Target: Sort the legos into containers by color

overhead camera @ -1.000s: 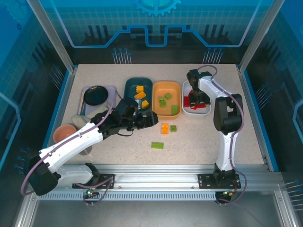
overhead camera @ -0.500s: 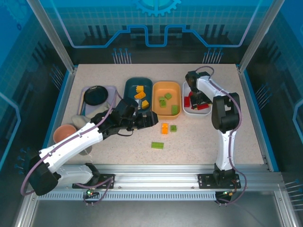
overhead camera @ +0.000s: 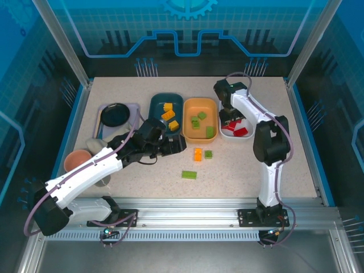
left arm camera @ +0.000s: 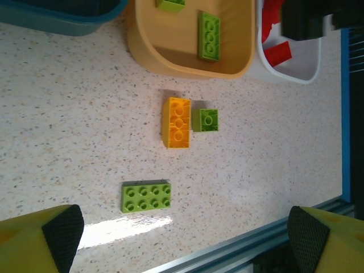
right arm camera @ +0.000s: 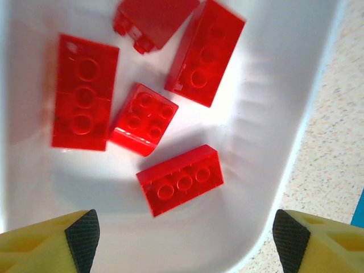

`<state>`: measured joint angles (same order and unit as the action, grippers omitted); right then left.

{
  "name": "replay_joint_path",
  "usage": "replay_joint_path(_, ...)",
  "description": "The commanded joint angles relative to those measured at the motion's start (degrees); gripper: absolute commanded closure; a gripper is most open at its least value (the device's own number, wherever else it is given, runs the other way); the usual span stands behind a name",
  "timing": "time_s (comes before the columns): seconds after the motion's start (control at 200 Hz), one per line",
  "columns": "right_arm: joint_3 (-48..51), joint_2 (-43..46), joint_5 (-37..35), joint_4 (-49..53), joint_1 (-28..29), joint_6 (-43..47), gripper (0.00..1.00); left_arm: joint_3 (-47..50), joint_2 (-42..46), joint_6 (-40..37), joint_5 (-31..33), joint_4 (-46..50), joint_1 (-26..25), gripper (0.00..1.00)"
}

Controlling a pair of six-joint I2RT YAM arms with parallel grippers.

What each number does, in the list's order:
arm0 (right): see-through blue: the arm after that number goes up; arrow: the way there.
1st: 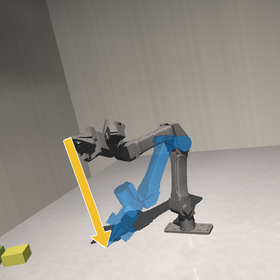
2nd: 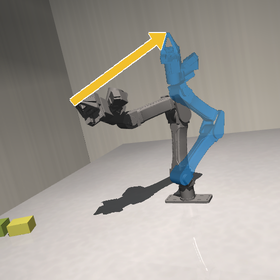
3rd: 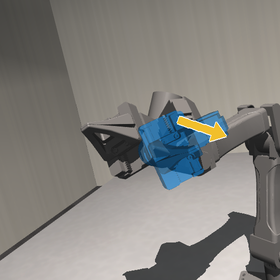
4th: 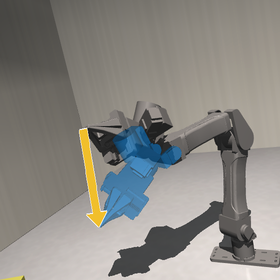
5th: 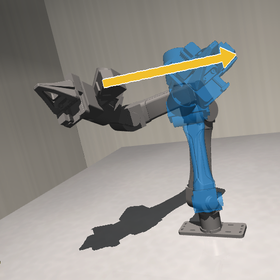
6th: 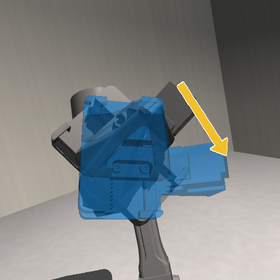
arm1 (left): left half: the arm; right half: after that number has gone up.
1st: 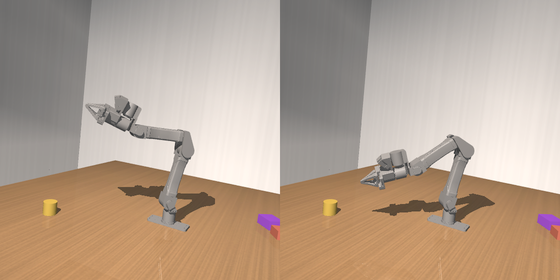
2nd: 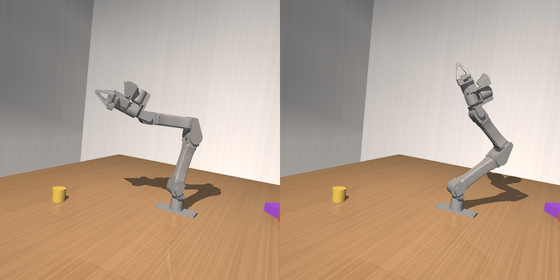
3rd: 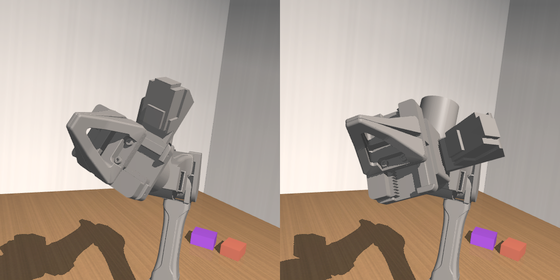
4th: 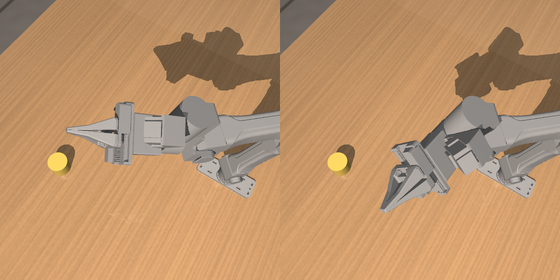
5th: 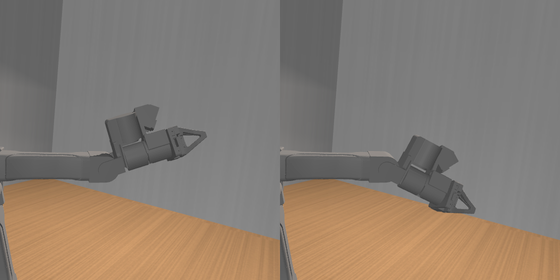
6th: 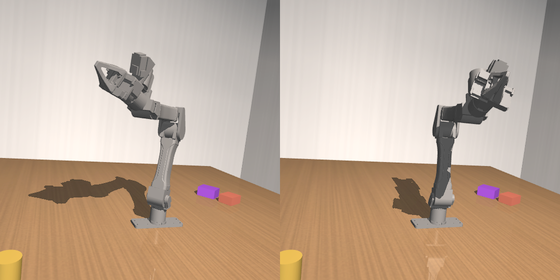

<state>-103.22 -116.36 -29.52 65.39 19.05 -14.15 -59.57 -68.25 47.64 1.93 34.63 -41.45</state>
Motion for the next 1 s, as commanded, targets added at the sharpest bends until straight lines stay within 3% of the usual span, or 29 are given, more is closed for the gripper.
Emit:
replay_joint_path(0.0,3.03,11.63,3.89,-2.90,1.80,-2.37,0.20,-1.96,0.83,0.38,1.85,4.16,1.21,0.05)
replay_joint_path(0.26,36.77,41.66,27.61,-23.51,7.15,-10.04,0.24,-3.83,-8.70,0.86,-3.20,4.02,1.50,0.13)
replay_joint_path(0.405,50.54,54.80,35.26,-26.08,8.81,-15.62,0.22,-5.97,-15.02,-1.54,-4.75,2.40,0.22,0.19)
replay_joint_path(0.615,58.84,64.95,41.51,-19.34,10.38,-17.74,0.22,-13.04,-27.73,-5.62,-4.93,2.80,-4.56,0.22)
replay_joint_path(0.995,60.07,73.26,40.19,-11.90,10.29,-18.98,0.22,-26.85,-46.27,-10.77,-1.23,8.15,-7.48,0.35)
